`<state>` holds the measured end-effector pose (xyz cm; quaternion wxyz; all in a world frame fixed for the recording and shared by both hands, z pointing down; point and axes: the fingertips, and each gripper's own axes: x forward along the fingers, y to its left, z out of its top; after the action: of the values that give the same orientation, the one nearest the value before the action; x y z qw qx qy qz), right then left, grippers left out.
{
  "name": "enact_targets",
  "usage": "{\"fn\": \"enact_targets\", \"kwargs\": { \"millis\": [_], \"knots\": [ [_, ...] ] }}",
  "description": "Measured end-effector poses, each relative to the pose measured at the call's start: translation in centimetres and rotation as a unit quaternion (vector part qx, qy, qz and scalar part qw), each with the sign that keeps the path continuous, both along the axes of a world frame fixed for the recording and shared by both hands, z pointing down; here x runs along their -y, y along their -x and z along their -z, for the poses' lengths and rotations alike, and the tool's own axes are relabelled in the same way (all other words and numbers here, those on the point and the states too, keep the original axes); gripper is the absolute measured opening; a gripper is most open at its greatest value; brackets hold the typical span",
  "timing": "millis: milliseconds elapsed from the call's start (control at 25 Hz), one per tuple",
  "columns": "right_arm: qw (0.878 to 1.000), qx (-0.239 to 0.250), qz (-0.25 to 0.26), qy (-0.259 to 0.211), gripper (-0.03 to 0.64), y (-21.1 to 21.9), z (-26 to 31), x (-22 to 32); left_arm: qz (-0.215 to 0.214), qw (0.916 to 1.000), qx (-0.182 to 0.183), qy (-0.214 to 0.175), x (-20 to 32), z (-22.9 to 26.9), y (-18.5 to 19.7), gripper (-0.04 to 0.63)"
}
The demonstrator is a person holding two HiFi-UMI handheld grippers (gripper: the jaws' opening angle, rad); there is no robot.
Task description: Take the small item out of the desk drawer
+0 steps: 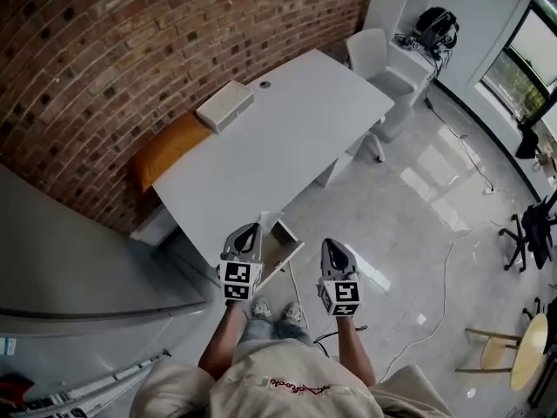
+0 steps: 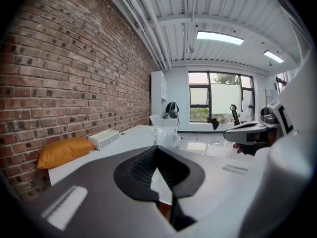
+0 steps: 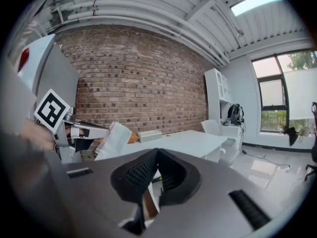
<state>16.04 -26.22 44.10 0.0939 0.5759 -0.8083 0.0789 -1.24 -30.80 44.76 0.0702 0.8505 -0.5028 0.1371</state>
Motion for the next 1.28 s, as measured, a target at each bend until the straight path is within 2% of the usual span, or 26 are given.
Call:
{"fn": "enact_targets", "kwargs": {
  "millis": [280, 520, 840, 1280],
  "knots": [
    [0.999, -0.007, -0.014, -0.047, 0.011, -0.8, 4.3, 2.2, 0.001, 0.9987, -0.016, -0.048, 2.4, 5.1, 0.7, 0.008],
    [0.997, -0.011, -0.025, -0.074, 0.011, -1.9, 7.3, 2.8, -0.005, 0.9976, -0.025, -0.064, 2.7, 8.0, 0.5, 0.008],
    [0.995, 0.000, -0.047, -0.090, 0.011, -2.6, 8.9, 4.5, -0.010, 0.9969, -0.035, -0.071, 4.4, 9.4, 0.9, 0.008],
    [0.994, -0.019, -0.041, -0.098, 0.011, -1.6, 9.6, 4.6, -0.014, 0.9967, -0.039, -0.071, 4.2, 9.8, 1.5, 0.008]
  ]
}}
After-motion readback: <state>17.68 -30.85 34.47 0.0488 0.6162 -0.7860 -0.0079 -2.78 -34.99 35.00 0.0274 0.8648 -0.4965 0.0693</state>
